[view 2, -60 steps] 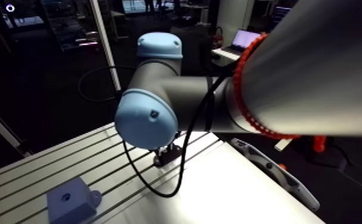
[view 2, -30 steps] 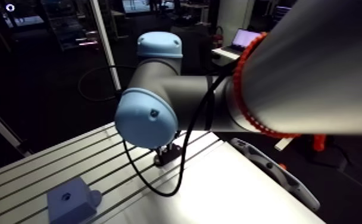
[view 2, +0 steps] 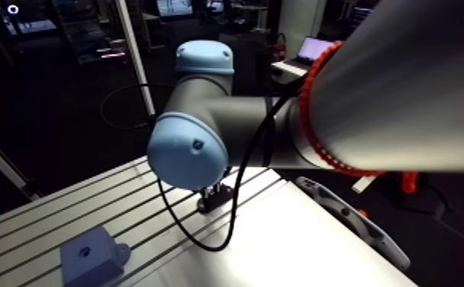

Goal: Pick up the M10 bolt and insert it into the hex recess until seated.

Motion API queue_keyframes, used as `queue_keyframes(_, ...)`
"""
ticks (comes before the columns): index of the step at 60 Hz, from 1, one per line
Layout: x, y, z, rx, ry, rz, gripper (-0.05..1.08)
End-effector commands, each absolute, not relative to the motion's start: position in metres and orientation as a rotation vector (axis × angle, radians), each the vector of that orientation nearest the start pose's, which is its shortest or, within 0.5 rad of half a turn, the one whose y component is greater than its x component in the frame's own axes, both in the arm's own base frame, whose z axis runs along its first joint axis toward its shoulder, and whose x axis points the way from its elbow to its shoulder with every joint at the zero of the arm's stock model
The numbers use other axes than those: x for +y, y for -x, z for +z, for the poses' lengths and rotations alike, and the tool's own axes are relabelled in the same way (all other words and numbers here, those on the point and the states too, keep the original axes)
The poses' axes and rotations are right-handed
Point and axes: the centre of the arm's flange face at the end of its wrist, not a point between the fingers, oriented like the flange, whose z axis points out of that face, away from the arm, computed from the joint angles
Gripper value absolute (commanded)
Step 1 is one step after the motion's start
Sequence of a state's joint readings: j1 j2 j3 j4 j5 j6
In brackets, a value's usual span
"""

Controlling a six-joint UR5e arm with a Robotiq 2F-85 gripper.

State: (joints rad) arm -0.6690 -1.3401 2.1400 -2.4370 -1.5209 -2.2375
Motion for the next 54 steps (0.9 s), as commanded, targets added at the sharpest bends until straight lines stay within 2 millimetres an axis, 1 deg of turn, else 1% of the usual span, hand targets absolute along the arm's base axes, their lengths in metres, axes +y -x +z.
queue_keyframes(1,0.1862,0.4596,0.2018,3.224,0.001,0.002,0.62)
queue_keyframes(22,0.1867,0.4603,0.1995,3.220,0.001,-0.003,0.65)
queue_keyframes(51,0.1884,0.4624,0.2015,3.224,0.004,0.002,0.69)
queue_keyframes(54,0.1888,0.4629,0.2021,3.225,0.001,0.003,0.71)
